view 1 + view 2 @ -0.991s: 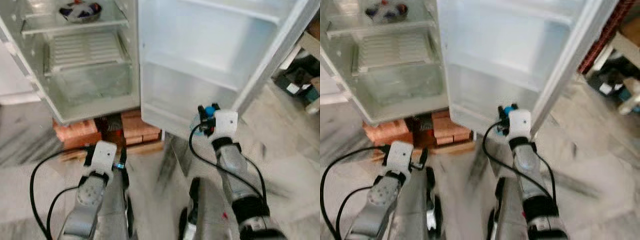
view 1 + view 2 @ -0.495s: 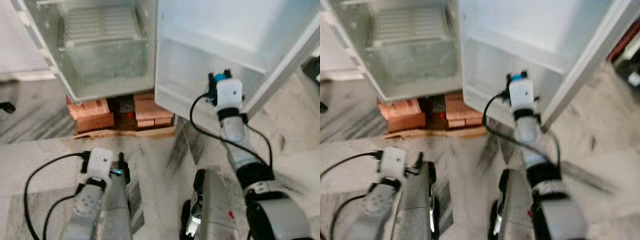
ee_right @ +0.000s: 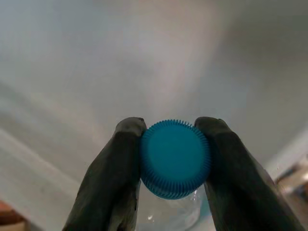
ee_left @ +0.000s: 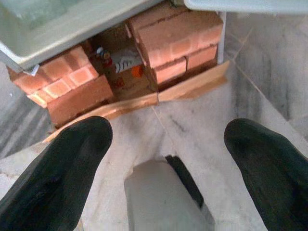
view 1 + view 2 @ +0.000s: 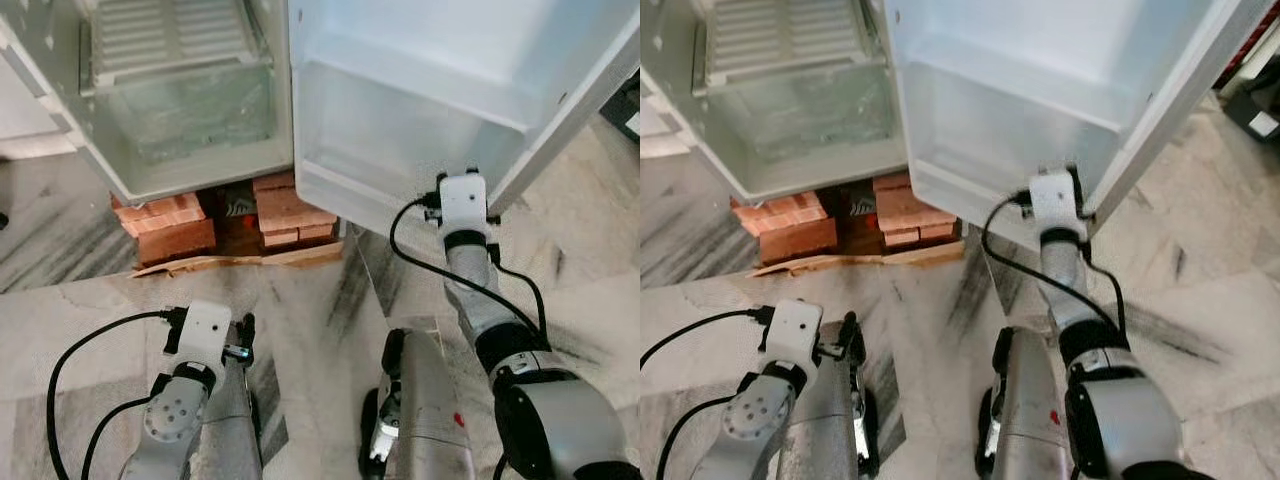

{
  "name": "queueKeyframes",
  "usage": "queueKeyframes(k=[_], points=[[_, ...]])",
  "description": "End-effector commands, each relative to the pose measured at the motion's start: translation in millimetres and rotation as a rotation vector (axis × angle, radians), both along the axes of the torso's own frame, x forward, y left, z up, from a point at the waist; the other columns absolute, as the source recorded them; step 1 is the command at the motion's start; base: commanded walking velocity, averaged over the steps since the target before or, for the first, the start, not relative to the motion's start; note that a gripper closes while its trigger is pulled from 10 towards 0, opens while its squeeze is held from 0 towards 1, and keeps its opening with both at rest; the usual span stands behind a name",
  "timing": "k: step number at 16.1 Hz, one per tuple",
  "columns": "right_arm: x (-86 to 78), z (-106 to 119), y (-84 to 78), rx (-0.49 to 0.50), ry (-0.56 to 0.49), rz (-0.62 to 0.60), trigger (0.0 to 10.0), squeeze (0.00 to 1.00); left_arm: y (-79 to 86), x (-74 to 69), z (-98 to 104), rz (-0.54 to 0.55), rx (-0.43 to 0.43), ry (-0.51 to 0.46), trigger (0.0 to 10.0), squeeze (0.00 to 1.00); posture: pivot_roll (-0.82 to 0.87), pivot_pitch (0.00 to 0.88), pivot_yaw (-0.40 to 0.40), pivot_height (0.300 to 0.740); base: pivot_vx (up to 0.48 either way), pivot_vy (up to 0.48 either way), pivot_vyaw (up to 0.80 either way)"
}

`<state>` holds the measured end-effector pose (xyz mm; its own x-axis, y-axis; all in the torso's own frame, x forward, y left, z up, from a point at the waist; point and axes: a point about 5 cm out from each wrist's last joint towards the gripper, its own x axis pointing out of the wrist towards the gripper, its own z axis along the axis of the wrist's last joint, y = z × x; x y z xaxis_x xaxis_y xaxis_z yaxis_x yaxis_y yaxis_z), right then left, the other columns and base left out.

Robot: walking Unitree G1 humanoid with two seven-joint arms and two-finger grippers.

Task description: Restocking fridge

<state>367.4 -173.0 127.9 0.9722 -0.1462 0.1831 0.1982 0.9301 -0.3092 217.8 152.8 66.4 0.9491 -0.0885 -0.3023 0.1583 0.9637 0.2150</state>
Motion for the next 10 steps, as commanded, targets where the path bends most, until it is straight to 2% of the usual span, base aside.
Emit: queueKeyframes(k=[1,4,8,10], points=[[-11.3,-33,-13.8,0.059,0.160,-0.087,10.0,0.00,-1.0,-4.5,-1,-0.013,-0.007,0.023,10.0,0.00,0.23,0.319,-0.038,0.541,0.000,0.000,0.00],[-14.2,-46,-10.2,0.109,0.244,-0.091,10.0,0.00,-1.3,-5.9,-1,-0.018,-0.002,0.039,10.0,0.00,0.23,0.322,-0.038,0.541,0.000,0.000,0.00],[-11.5,-44,-7.3,0.130,0.255,-0.059,10.0,0.00,0.2,-5.5,-2,-0.015,0.003,0.060,10.0,0.00,0.23,0.316,-0.048,0.541,0.000,0.000,0.00],[-7.0,-38,-0.7,0.137,0.240,0.002,10.0,1.00,0.2,-4.1,-3,-0.008,0.006,0.064,10.0,0.00,0.23,0.312,-0.058,0.541,0.000,0.000,0.00]])
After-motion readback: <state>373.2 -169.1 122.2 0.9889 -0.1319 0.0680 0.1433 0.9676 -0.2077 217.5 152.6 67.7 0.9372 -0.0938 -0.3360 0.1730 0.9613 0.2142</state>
